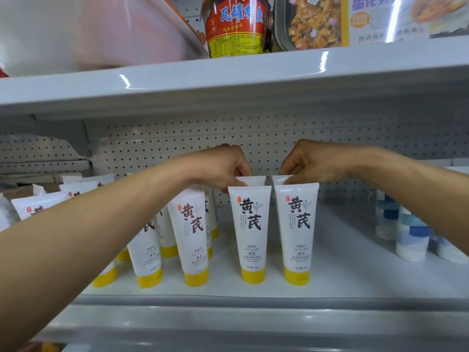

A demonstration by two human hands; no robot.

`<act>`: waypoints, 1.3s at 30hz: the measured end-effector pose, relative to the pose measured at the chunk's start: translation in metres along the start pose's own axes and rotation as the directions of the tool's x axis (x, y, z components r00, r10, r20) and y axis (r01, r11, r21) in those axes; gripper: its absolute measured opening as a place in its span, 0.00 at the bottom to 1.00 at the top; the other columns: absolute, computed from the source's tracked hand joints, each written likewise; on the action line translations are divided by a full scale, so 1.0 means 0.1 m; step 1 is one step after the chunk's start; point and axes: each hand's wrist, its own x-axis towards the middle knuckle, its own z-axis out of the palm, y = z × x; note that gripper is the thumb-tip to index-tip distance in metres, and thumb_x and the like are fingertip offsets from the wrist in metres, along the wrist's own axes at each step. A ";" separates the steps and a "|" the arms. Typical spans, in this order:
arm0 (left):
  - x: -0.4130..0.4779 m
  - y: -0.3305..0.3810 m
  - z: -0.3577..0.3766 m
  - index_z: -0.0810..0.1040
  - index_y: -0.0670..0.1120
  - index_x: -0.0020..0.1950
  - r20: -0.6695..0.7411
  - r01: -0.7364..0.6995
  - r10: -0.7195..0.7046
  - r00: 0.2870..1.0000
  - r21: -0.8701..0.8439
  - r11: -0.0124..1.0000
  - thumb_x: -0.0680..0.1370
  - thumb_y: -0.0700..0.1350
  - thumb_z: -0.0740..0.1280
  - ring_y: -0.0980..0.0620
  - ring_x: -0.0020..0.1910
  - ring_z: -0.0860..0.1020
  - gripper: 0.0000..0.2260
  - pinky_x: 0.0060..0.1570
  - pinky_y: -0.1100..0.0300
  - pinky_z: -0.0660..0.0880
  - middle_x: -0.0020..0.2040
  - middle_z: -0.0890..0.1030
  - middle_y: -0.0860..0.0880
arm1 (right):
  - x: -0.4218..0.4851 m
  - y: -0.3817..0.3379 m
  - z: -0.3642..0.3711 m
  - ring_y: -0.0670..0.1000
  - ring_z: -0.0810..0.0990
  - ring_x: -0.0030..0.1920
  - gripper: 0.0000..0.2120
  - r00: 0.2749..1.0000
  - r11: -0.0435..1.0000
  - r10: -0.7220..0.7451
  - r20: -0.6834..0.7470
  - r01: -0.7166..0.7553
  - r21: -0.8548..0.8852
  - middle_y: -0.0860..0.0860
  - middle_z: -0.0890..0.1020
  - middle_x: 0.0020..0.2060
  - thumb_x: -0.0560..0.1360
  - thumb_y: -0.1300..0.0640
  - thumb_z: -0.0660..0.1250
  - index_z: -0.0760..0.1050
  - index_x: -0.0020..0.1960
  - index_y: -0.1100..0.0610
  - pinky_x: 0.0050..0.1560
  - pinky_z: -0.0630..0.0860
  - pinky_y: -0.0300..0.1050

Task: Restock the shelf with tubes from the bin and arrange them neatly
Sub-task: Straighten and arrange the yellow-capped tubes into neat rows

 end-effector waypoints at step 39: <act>0.39 -0.19 -0.11 0.85 0.49 0.52 -0.114 0.176 -0.165 0.980 0.099 0.979 0.73 0.49 0.74 0.56 0.49 0.80 0.10 0.54 0.61 0.75 0.42 0.81 0.58 | 0.05 0.01 -0.08 0.51 0.85 0.45 0.04 0.996 0.996 -0.050 0.076 0.054 -0.065 0.47 0.87 0.39 0.73 0.53 0.73 0.85 0.44 0.52 0.54 0.81 0.52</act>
